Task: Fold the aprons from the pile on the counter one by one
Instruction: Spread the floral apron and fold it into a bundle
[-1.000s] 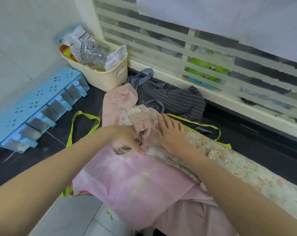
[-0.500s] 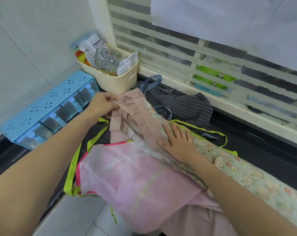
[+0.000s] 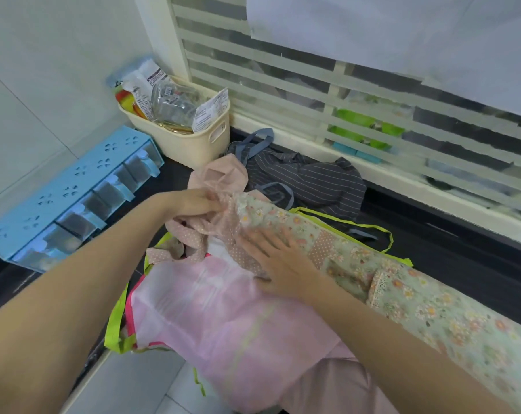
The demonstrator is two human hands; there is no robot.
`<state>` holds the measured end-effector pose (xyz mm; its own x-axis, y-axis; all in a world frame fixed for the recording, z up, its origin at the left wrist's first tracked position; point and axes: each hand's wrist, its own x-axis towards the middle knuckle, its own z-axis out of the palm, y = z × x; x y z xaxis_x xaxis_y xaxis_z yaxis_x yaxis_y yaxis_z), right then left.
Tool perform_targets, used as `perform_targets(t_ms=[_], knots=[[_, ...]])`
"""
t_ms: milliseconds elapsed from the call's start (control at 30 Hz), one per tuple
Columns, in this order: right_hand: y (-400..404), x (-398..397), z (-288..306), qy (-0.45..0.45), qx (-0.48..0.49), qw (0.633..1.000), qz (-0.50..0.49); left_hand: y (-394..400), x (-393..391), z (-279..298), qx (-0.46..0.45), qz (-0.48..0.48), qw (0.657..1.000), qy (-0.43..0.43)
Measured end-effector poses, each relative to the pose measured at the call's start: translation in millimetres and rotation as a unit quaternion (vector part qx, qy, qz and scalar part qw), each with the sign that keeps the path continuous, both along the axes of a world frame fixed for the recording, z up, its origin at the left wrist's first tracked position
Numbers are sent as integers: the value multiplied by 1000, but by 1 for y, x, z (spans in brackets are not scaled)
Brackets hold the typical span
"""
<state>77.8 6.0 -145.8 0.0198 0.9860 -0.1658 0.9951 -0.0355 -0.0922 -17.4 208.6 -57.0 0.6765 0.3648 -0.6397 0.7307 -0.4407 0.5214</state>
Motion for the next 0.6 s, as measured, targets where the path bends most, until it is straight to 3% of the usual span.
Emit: perform_targets(t_ms=[100,233,300,367,433,500,533,600], knots=[[22,-11,5,81,-6,995,-59,-5,0,-12,-40,-89,991,96],[44,-26,2,82,28,987,-139,-20,-8,-20,91,-206,950,216],[47,-29,-4,105,54,979,-167,-21,-14,-28,238,-210,931,182],[48,-29,-10,190,98,959,-186,-12,-21,-28,382,-201,894,123],[44,-26,-12,307,161,920,-185,3,-23,-28,472,-184,859,79],[40,-23,-10,372,180,894,-174,16,-25,-29,510,-212,828,93],[36,-22,-10,351,153,912,-147,21,-26,-31,497,-220,829,129],[28,-22,-16,190,75,978,-51,31,-32,-33,430,-212,852,211]])
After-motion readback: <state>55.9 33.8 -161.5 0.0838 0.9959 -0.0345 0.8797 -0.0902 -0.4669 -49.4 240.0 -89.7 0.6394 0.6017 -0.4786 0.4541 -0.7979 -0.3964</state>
